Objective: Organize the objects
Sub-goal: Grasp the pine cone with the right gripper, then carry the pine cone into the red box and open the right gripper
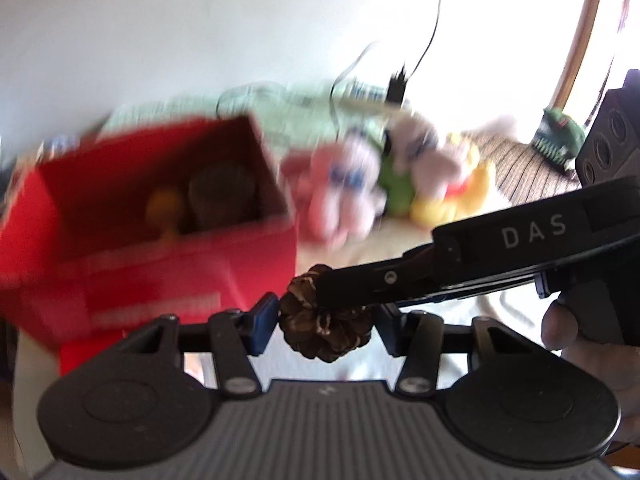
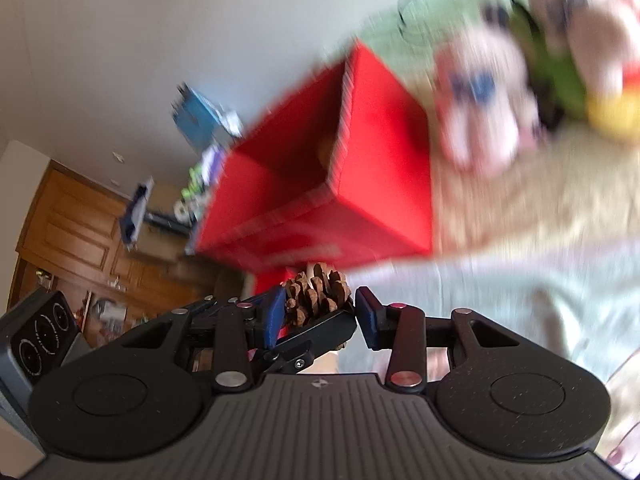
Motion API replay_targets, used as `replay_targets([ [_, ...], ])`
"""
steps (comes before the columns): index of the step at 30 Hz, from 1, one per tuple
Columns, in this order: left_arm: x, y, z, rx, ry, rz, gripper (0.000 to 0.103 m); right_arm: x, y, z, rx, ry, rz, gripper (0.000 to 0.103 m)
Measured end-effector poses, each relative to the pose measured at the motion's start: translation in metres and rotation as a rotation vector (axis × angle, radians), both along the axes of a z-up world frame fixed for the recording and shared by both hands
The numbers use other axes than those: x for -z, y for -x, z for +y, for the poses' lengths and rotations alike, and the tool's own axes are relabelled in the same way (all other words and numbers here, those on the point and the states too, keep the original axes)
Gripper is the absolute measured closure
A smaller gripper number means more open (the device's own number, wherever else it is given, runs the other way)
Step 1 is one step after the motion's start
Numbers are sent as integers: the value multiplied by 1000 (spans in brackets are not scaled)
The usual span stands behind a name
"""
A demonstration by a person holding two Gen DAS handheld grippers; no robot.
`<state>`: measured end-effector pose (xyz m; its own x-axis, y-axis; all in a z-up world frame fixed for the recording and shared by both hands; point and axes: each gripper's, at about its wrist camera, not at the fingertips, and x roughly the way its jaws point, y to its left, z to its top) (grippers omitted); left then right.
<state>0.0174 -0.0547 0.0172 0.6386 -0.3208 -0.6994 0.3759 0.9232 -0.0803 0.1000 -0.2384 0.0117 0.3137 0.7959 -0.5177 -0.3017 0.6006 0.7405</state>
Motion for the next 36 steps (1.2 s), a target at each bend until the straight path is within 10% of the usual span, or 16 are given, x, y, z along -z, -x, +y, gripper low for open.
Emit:
replay_targets([
  [9,-44,-48,28,34,98,-103,50,-55,-37,44,1,123,-235,61],
  [22,14,-126,92,61,218,147,49,-28,-95,133,-112,466,-169,62],
  [36,46,-146,96,154,185,282,47,-4,-98,168,-81,771,-165,64],
])
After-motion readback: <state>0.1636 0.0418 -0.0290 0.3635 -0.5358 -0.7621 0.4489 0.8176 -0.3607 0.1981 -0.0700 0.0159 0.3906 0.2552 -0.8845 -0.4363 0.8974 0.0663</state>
